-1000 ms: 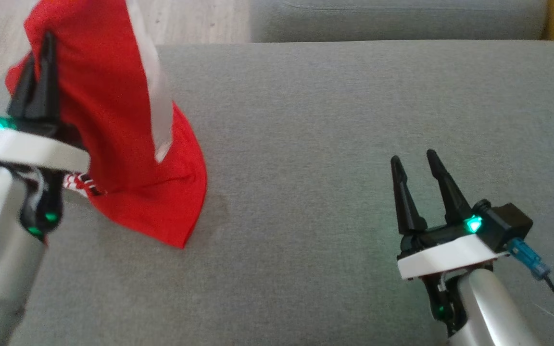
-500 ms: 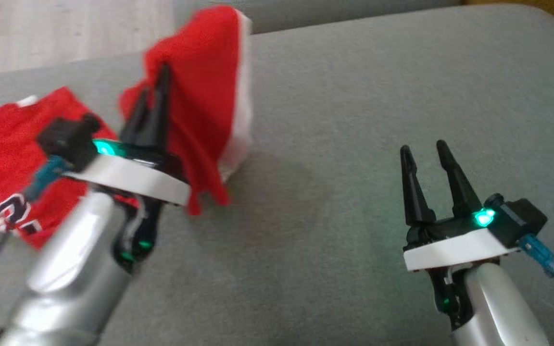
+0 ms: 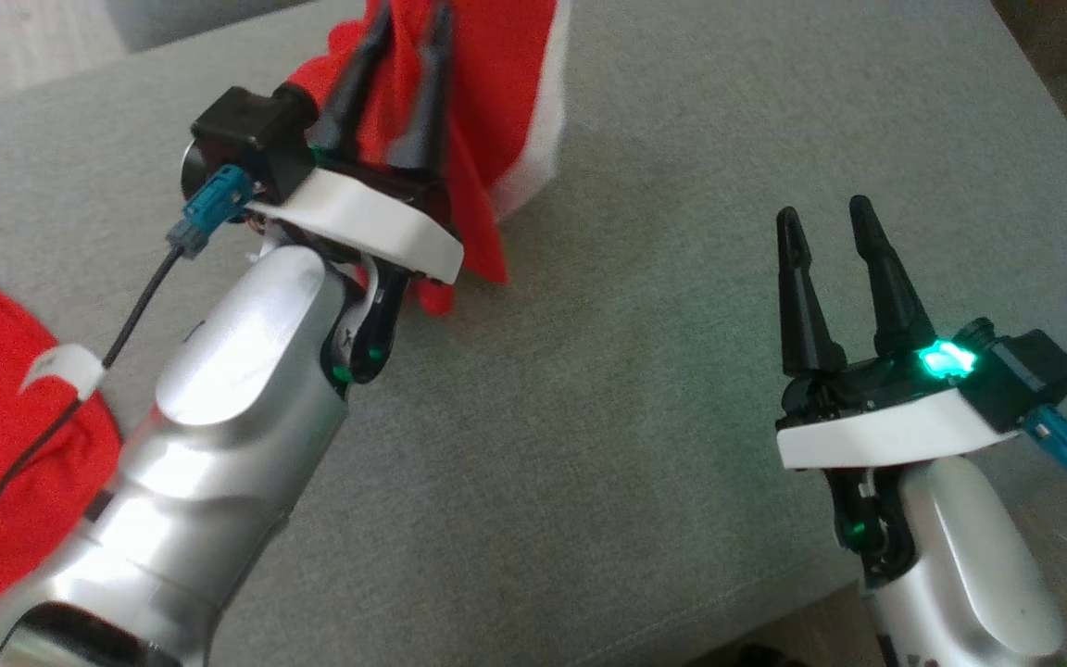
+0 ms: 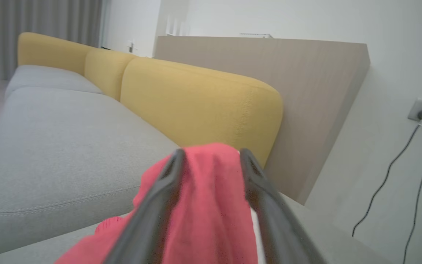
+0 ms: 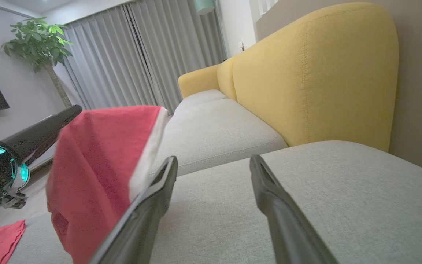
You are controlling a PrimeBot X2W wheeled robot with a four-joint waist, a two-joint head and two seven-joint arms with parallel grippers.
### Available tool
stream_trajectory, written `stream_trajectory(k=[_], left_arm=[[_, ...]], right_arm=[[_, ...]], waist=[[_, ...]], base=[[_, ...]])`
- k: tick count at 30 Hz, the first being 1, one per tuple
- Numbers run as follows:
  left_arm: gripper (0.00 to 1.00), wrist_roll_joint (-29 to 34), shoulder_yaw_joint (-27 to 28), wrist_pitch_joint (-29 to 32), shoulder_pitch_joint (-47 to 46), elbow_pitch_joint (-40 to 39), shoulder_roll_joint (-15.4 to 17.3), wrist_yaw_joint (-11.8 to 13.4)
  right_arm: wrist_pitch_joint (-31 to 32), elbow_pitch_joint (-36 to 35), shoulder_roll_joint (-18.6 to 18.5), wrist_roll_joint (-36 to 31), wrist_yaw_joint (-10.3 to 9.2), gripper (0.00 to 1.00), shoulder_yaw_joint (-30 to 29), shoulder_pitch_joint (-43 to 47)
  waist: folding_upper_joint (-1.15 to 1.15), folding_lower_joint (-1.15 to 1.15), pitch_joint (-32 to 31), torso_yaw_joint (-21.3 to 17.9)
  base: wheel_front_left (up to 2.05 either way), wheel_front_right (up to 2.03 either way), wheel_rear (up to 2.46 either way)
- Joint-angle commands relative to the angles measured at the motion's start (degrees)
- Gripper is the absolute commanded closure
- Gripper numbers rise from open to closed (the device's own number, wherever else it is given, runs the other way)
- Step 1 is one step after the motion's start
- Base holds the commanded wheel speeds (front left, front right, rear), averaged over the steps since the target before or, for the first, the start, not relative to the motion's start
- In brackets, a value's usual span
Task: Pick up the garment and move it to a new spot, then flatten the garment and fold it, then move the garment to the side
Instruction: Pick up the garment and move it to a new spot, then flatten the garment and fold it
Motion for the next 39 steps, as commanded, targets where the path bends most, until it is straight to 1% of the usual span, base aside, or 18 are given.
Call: stream_trajectory(k=[1,4,7,9,13,15,16,19,23,27,30,32,35,39], left_arm=[[0.00,1.32,1.55,-1.42,-3.39,0.66,0.68,-0.71],[0.00,1.35,2.47,-2.73,-3.31,3.47,0.59,-1.55],[0.00,2.28,3.59,-3.57,-2.11,4.85,1.72,-2.34],[0.00,3.16,4.41,-3.81,-0.57,4.51,2.73,-3.44],[0.00,9.00,6.95,-3.90,4.87,0.08,5.75,-3.61],[0.00,11.03,9.00,-3.91,9.11,-2.48,6.47,-3.65],[0.00,11.03,9.00,-3.91,9.11,-2.48,6.47,-3.65],[0.00,14.39,12.33,-3.91,15.98,-6.32,6.83,-3.07],[0.00,18.99,15.96,-3.92,26.21,-11.66,4.85,-2.21],[0.00,22.07,20.57,-3.92,34.13,-15.76,1.66,-2.00],[0.00,24.45,23.36,-3.92,37.39,-17.59,-0.76,-2.86],[0.00,25.54,24.87,-3.92,38.66,-18.08,-2.27,-4.07],[0.00,27.50,26.09,-3.92,39.34,-18.23,-3.75,-5.64],[0.00,29.11,26.82,-3.93,39.04,-17.92,-5.19,-7.12]], right_arm=[[-0.62,-2.46,-0.16,0.38,-0.04,0.00,0.85,-1.72],[-0.62,-2.49,-0.16,-0.27,-0.04,0.00,-0.01,-1.29],[-0.62,-2.36,-0.16,-1.60,-0.04,0.00,-0.84,-0.97],[-0.62,-2.30,-0.16,-2.72,-0.04,0.00,-1.67,-0.56],[-0.62,-1.88,-0.16,-4.81,-0.04,0.00,-2.96,0.60],[-0.62,-1.51,-0.16,-6.05,-0.04,0.00,-3.39,1.22],[-0.62,-1.51,-0.16,-6.05,-0.04,0.00,-3.39,1.22],[-0.62,-0.93,-0.16,-7.21,-0.04,0.00,-4.46,2.58],[-0.62,-0.77,-0.16,-7.77,-0.04,0.00,-6.31,5.45],[-0.62,-0.24,-0.16,-8.31,-0.04,0.00,-6.95,7.40],[-0.62,-0.13,-0.16,-8.55,-0.04,0.00,-7.02,7.77],[-0.62,-0.19,-0.16,-9.31,-0.04,0.00,-6.69,7.80],[-0.62,-0.23,-0.16,-11.16,-0.04,0.00,-6.23,7.65],[-0.62,1.15,-0.16,-14.98,-0.04,0.00,-4.62,6.76]], waist=[[0.00,-0.01,1.30,-0.98],[0.00,-0.01,0.79,0.67],[0.00,-0.01,-0.12,3.29],[0.00,-0.01,-0.85,5.56],[0.00,-0.01,-2.47,10.35],[0.00,-0.01,-3.42,12.58],[0.00,-0.01,-3.42,12.58],[0.00,-0.01,-5.14,15.75],[0.00,-0.01,-7.32,18.93],[0.00,-0.01,-8.23,20.38],[0.00,-0.01,-8.45,21.02],[0.00,-0.01,-8.53,21.40],[0.00,-0.01,-8.48,21.98],[0.00,-0.01,-8.10,23.13]], base=[[0.00,0.00,0.00],[0.00,0.00,0.00],[0.00,0.00,0.00],[0.00,0.00,0.00],[0.00,0.00,0.00],[0.00,0.00,0.00],[0.00,0.00,0.00],[0.00,0.00,0.00],[0.00,0.00,0.00],[0.00,0.00,0.00],[0.00,0.00,0.00],[0.00,0.00,0.00],[0.00,0.00,0.00],[0.00,0.00,0.00]])
